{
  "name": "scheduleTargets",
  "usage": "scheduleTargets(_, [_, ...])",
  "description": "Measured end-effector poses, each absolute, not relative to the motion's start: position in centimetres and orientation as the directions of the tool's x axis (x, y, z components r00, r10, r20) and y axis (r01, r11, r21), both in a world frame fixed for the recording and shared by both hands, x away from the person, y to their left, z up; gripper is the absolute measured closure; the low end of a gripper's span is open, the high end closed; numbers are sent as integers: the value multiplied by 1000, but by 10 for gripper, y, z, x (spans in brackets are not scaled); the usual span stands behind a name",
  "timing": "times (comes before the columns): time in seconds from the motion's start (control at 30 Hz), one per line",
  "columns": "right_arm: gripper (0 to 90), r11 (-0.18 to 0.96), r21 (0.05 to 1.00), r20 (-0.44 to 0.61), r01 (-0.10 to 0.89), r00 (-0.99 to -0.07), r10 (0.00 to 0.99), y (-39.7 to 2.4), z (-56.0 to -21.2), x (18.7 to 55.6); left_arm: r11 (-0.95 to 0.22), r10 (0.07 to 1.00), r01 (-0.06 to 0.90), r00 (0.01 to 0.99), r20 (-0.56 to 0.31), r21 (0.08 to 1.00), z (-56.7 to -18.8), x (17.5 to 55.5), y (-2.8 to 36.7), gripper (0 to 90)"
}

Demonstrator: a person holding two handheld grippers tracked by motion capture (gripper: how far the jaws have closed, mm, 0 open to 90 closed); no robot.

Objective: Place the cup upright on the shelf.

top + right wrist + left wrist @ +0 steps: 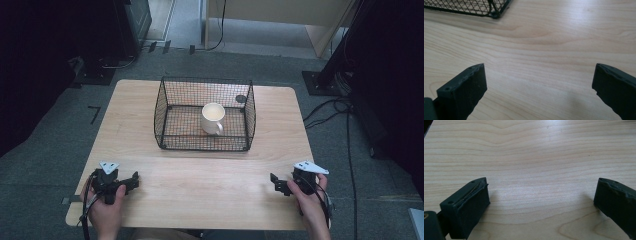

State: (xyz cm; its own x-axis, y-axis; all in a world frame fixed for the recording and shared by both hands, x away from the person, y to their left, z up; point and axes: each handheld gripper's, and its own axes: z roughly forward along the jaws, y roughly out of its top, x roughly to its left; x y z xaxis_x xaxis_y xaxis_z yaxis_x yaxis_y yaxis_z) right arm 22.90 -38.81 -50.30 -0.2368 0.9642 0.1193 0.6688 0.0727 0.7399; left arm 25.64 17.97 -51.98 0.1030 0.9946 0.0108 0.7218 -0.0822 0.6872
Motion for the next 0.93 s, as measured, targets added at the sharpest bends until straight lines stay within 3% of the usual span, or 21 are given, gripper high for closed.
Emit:
scheduleTargets(0.43, [0, 109, 711, 28, 695, -182, 983, -395, -527, 219, -85, 994, 722, 106, 11, 686, -520, 256, 180, 1])
scheduleTargets(0.93, [0, 115, 710, 25, 695, -188, 982, -394, -527, 218, -82, 995, 722, 103, 10, 687, -520, 256, 180, 1])
